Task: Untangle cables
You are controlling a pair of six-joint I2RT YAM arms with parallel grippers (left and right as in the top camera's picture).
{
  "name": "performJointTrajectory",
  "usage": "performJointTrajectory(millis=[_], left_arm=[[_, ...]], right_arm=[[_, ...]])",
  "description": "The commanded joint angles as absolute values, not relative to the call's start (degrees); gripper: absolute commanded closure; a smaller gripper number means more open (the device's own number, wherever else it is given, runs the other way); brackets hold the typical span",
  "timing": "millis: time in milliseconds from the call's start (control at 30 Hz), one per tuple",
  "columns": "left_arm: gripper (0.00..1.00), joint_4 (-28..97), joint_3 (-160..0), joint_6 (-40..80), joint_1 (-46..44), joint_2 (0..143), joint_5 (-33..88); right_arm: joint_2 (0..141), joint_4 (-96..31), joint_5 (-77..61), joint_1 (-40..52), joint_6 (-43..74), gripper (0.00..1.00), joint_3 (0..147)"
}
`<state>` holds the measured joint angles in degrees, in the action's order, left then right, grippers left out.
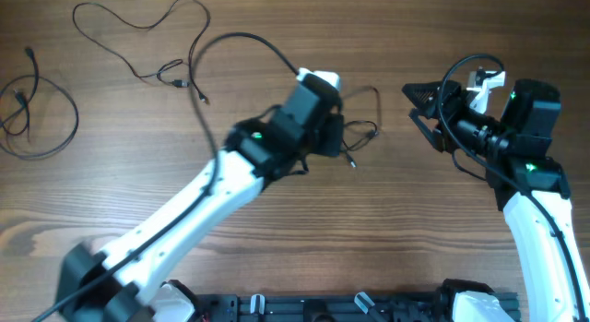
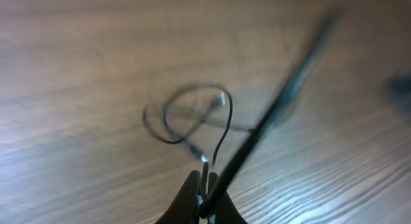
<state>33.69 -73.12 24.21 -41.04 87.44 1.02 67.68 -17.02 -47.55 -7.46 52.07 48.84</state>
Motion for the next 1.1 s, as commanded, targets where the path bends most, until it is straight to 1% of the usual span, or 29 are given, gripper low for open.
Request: performJointTrajectory(millis=[0,100,200,300,367,400,500,567,700,733,833,1067], left_arm=[[0.96,34.6,-73.0,25.4,-37.6,79.2,-0.1],[0.96,35.2,-73.0,25.3,-35.8,74.4,-0.1],[0.96,39.2,-73.0,25.4,-32.9,68.9,-0.8],[0.96,46.8,-73.0,28.1,-28.8,62.8,-8.5],[0.96,51.8,-73.0,30.8,-24.2,57.9,-15.9],[0.96,55.1,-73.0,31.5,-18.3,53.4,-17.5],[0.96,58.2,-73.0,32.0,-10.2,48.6,-18.9],[0.96,60.0,-73.0,32.0,-2.0,46.4,-20.0],[0.96,63.7,-72.9,32.0,8.6,48.1,-19.5],[0.96,64.1,-72.8,32.0,10.0,49.1,-18.4],[0.96,64.1,-71.7,32.1,12.3,52.1,-14.3],[0.96,61.7,-68.1,38.8,12.7,68.0,-13.9]], right_arm=[[68.1,-20.5,-46.5,-8.1,40.4,0.0,49.6],[68.1,-24.0,-43.6,-8.1,37.8,0.0,49.6],[68.1,-31.2,-30.2,-8.1,36.0,0.0,49.6],[68.1,-37.1,-21.5,-8.1,36.0,0.0,49.6],[68.1,-39.9,-19.0,-8.1,35.9,0.0,49.5],[68.1,-40.4,-18.9,-8.1,34.5,0.0,49.1],[68.1,-41.5,-18.9,-8.1,34.5,0.0,49.0],[68.1,-42.5,-18.9,-8.1,34.5,0.0,49.0],[68.1,-44.3,-18.9,-8.1,34.5,0.0,49.0],[68.1,-44.6,-18.9,-8.1,34.5,0.0,49.0],[68.1,-44.7,-18.9,-8.1,34.5,0.0,48.7],[68.1,-44.9,-18.8,-8.1,34.5,0.0,45.2]])
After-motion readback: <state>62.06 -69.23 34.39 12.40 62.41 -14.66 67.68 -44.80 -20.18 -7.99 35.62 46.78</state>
